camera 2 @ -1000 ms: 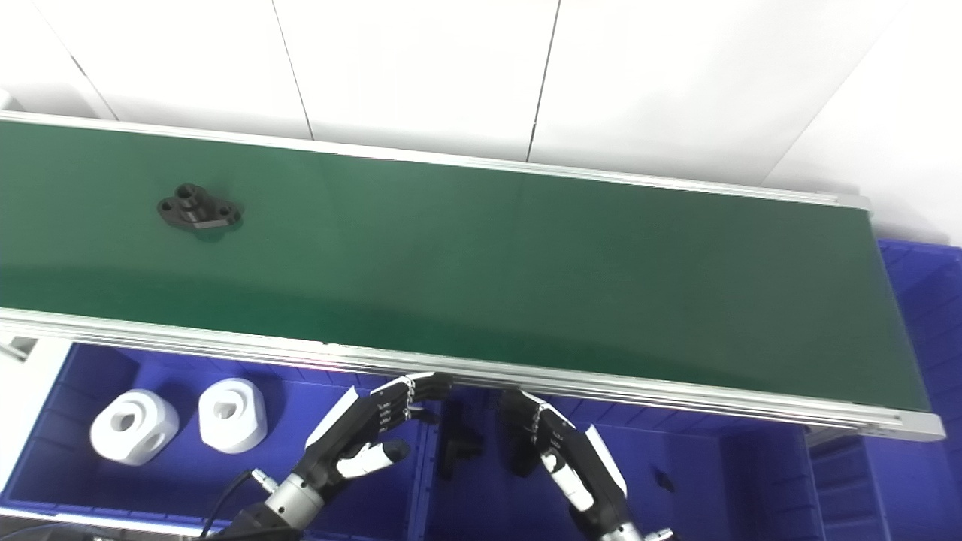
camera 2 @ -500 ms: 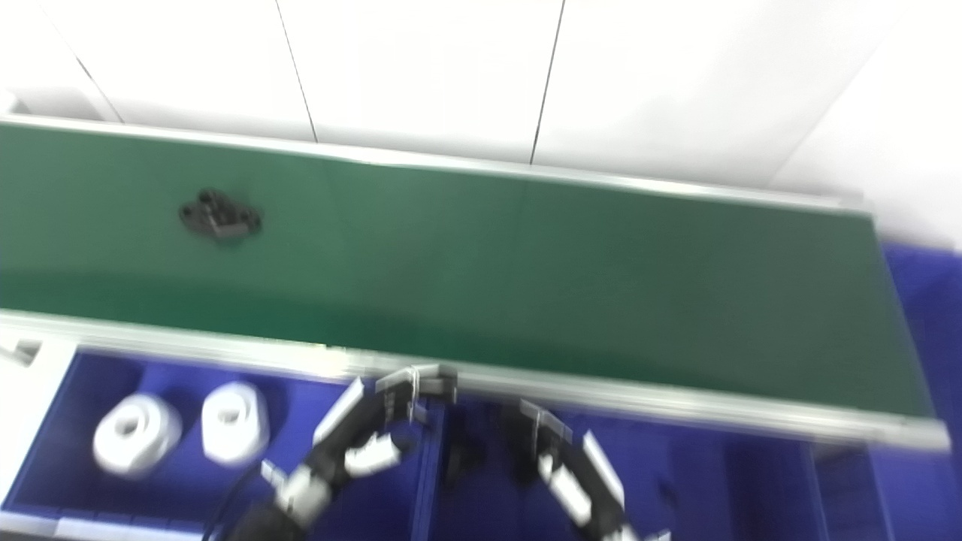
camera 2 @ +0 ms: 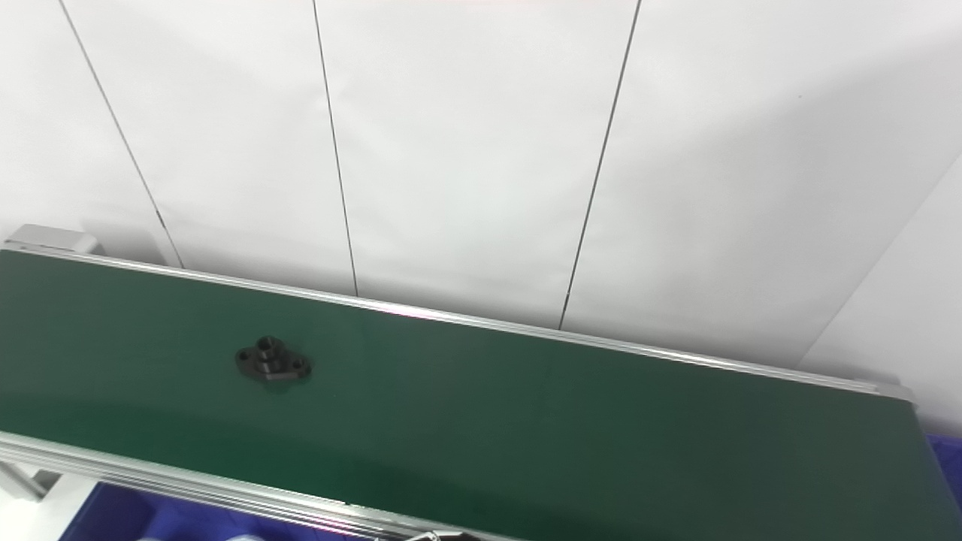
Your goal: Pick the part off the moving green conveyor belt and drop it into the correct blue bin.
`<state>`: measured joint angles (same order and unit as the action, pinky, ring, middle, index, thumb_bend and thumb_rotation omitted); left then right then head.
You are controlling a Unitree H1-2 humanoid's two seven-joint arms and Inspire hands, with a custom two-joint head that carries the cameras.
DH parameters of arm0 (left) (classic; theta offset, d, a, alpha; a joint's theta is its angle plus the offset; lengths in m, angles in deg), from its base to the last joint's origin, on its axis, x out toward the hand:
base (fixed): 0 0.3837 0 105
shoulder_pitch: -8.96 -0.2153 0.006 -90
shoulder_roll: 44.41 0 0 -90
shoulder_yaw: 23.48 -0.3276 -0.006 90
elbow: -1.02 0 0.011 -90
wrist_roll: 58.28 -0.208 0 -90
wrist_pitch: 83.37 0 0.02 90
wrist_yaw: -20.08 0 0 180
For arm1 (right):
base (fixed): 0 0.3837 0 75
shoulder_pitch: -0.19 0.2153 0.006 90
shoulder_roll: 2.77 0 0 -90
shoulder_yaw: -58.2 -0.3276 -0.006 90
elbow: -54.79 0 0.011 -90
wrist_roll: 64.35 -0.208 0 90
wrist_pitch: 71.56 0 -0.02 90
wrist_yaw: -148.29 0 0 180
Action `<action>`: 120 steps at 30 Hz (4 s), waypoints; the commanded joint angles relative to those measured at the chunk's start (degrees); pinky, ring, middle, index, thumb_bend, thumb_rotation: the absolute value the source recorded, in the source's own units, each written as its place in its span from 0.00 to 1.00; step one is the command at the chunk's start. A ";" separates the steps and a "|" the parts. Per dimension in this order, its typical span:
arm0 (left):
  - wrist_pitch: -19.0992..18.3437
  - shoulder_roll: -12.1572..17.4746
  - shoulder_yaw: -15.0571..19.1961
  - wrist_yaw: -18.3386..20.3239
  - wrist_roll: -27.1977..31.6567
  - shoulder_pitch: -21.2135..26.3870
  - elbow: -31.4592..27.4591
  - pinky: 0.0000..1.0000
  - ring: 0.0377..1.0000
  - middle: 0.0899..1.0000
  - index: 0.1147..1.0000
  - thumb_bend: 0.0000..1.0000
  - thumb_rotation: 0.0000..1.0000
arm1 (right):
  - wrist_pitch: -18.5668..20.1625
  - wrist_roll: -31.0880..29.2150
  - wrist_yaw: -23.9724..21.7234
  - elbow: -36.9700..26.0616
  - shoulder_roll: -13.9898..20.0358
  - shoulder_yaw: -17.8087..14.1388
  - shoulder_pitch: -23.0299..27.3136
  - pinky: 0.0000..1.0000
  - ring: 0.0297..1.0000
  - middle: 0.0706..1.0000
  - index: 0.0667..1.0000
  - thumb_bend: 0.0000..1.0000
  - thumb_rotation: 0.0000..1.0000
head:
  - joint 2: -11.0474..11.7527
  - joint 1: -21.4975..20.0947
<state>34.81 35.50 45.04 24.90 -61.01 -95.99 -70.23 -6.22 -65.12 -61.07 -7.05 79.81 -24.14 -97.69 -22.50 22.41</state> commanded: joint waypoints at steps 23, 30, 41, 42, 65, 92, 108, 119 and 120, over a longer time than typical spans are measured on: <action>-1.26 0.10 -2.68 -0.87 -1.29 -1.29 -2.97 0.74 0.80 0.79 0.75 0.81 0.78 | -2.26 -13.77 -18.16 -26.16 -3.79 -9.47 -8.44 0.74 0.81 0.82 0.79 0.97 0.79 | -3.03 1.62; -1.25 0.07 -2.59 -0.76 -1.14 -1.54 -3.45 0.74 0.80 0.79 0.75 0.80 0.78 | -2.26 -16.45 -20.41 -28.94 -7.15 -12.61 -7.66 0.78 0.83 0.81 0.80 0.94 0.79 | -3.31 1.46; -1.25 0.21 -2.49 -0.71 -0.90 -1.72 -3.91 0.73 0.79 0.79 0.75 0.82 0.79 | -2.26 -11.35 -13.12 -34.52 -7.80 -13.52 -4.72 0.82 0.85 0.83 0.82 0.94 0.79 | -4.18 -0.43; -1.25 0.17 -2.42 -0.60 -0.77 -1.73 -3.91 0.74 0.80 0.79 0.75 0.82 0.78 | -2.25 -10.15 -11.97 -35.29 -7.54 -13.34 -4.30 0.83 0.86 0.83 0.82 0.93 0.79 | -4.18 -0.43; -1.25 -0.03 -2.85 -1.78 -2.16 -1.28 -4.13 0.74 0.80 0.80 0.76 0.83 0.79 | -2.26 13.02 18.80 -29.12 0.11 1.94 16.03 0.65 0.78 0.84 0.86 0.94 0.71 | -4.66 -0.21; -1.25 -0.94 -5.56 -5.41 -3.13 -1.01 -4.06 0.73 0.79 0.79 0.75 0.85 0.80 | 7.97 47.11 29.71 -18.94 -3.16 11.94 32.52 0.80 0.80 0.81 0.86 0.91 0.64 | -5.58 0.63; -1.25 -2.02 -6.79 -7.25 -3.84 -1.32 -4.44 0.73 0.79 0.78 0.75 0.85 0.79 | 9.78 50.95 35.17 -3.90 -6.48 18.37 41.02 0.77 0.77 0.76 0.85 0.90 0.63 | -5.99 2.16; -1.25 -2.36 -7.75 -8.65 -4.48 -1.29 -4.55 0.72 0.78 0.77 0.74 0.83 0.79 | 10.64 51.87 37.55 5.67 -8.69 21.19 45.65 0.77 0.76 0.75 0.84 0.90 0.57 | -6.35 3.29; -1.25 -2.32 -7.89 -8.91 -4.71 -1.24 -4.47 0.72 0.78 0.78 0.74 0.84 0.80 | 10.65 51.86 37.88 6.61 -8.94 21.41 46.01 0.76 0.76 0.74 0.84 0.90 0.56 | -6.35 3.29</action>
<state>32.85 33.64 37.69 17.13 -65.09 -97.11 -73.49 3.41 -13.06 -25.55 -0.44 72.23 -2.89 -54.70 -28.83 25.75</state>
